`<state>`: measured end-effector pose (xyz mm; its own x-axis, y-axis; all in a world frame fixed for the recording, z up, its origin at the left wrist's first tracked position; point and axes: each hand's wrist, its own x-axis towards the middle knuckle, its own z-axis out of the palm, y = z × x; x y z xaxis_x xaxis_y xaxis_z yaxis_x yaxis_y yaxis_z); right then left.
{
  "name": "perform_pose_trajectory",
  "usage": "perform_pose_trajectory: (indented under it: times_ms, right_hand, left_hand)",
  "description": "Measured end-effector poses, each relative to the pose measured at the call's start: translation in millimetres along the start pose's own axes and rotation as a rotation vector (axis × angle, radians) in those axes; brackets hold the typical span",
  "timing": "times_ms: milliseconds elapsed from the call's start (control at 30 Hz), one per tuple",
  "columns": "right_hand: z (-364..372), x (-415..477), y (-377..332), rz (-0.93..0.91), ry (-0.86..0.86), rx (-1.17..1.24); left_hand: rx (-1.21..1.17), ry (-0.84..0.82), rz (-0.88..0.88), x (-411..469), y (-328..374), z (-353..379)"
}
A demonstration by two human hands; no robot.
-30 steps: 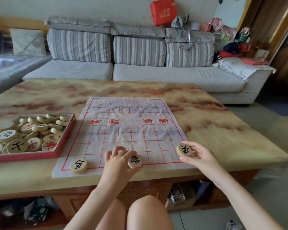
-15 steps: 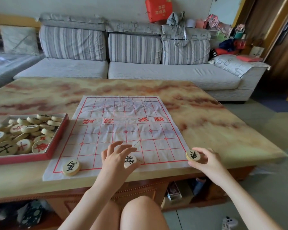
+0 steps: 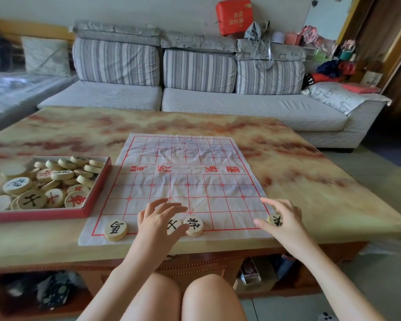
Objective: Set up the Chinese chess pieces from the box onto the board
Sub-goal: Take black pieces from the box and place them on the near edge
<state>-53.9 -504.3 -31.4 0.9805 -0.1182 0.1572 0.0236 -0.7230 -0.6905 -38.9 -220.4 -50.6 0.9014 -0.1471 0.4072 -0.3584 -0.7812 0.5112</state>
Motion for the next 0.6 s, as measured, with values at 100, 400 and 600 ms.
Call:
perform_pose_trajectory:
  times_ms: [100,400,600]
  right_hand:
    - [17.6,5.2,-36.2,-0.093,-0.079,0.066]
    - [108.7,22.4,-139.0,-0.271,-0.337,0.166]
    - [163.7,30.2,-192.5,-0.314,-0.450,0.195]
  left_hand:
    - [0.017,0.023,-0.017,-0.6,-12.5,-17.9]
    - [0.047,0.132,-0.248,-18.6,-83.4,-82.2]
    - [0.144,0.253,-0.399,-36.0,-132.5,-128.5]
